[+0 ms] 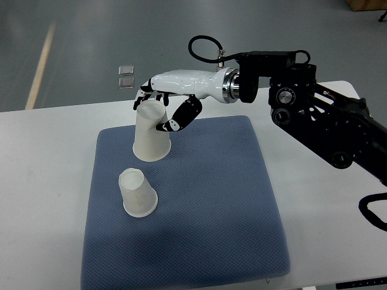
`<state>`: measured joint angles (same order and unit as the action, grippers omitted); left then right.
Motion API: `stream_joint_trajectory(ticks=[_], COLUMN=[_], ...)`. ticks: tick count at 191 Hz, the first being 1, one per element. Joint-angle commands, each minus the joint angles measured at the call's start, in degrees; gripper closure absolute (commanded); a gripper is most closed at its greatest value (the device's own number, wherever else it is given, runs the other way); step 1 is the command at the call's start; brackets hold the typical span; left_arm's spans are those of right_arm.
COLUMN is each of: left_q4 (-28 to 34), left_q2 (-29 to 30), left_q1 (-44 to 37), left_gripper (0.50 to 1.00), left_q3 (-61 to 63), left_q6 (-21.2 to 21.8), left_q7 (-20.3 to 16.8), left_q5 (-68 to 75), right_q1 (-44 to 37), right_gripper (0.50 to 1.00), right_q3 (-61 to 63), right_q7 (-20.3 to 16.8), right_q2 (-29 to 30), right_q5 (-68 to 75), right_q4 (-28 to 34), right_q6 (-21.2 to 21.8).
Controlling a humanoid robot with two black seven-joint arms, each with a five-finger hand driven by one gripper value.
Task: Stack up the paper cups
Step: 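Lower the held cup onto the upside-down cup on the pad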
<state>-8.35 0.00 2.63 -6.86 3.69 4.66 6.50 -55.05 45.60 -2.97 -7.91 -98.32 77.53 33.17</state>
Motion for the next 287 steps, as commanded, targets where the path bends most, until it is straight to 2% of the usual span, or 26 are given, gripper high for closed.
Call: stream_joint_trajectory(ticks=[1,28,119,287], left_q4=[0.0,0.0,0.0,0.0], left_q2=[0.0,0.0,0.0,0.0], left_q1=[0.0,0.0,0.0,0.0], left_gripper=[0.5,0.5,0.5,0.5], left_q3=[0.0,0.0,0.0,0.0], left_q6=[0.0,0.0,0.0,0.0], left_q7=[0.0,0.0,0.0,0.0], left_q5=[0.0,0.0,0.0,0.0], right_q1=[-0.2,-1.1,-0.9,-1.0], right_gripper=[0.951,0.951,0.953,0.957], right_q3=[-1.0,-1.8,-2.6,-5.1], right_q7=[-0.4,-1.2,-2.5,-2.5], right_q2=[2.3,3.1,6.1,5.9], right_q5=[0.1,0.1,0.3,-0.6], right_q4=[0.3,0.6,2.3,3.2], right_q6=[0.6,1.8,1.8,1.8])
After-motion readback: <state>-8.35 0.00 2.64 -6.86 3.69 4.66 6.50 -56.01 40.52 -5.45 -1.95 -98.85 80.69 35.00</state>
